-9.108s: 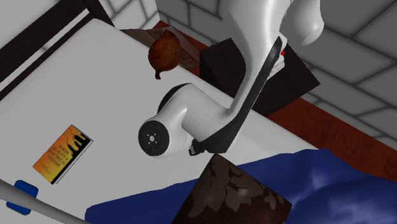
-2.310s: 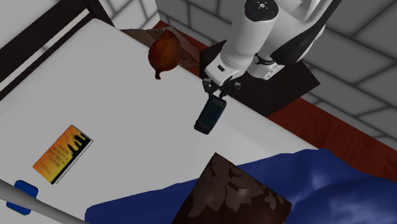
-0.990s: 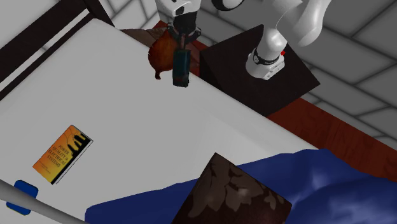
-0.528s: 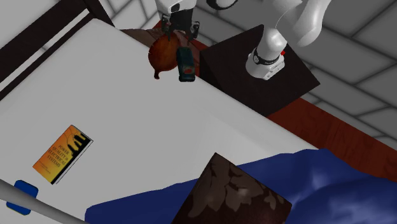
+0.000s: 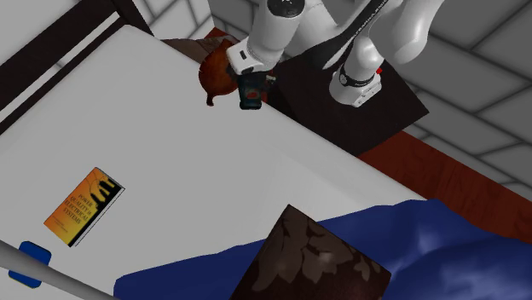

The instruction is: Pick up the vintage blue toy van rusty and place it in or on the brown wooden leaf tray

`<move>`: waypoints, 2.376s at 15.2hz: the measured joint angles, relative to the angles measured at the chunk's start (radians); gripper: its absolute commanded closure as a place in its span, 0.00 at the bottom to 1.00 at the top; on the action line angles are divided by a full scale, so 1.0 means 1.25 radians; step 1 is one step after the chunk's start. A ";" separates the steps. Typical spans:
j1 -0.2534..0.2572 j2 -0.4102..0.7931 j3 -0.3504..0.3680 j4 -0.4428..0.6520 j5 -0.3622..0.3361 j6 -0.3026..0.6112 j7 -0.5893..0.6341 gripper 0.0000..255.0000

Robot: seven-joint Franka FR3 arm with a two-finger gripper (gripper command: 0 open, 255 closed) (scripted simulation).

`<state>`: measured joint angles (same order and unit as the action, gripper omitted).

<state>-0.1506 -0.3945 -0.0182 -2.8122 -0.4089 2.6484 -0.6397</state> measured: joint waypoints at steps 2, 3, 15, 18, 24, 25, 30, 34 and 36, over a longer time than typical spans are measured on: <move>-0.043 0.055 0.107 0.020 -0.076 0.008 0.176 0.00; -0.065 0.092 0.162 0.042 -0.122 0.004 0.272 0.00; -0.155 0.264 0.246 0.105 -0.388 0.039 0.588 0.00; -0.155 0.266 0.246 0.105 -0.391 0.040 0.590 0.00; -0.155 0.266 0.247 0.106 -0.391 0.040 0.590 1.00; -0.155 0.266 0.247 0.105 -0.391 0.040 0.590 1.00; -0.155 0.266 0.247 0.106 -0.392 0.040 0.591 1.00; -0.143 0.229 0.245 0.100 -0.326 0.023 0.533 1.00; -0.139 0.214 0.243 0.098 -0.304 0.017 0.512 0.00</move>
<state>-0.3241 -0.1267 0.2859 -2.6903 -0.7884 2.6695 0.0003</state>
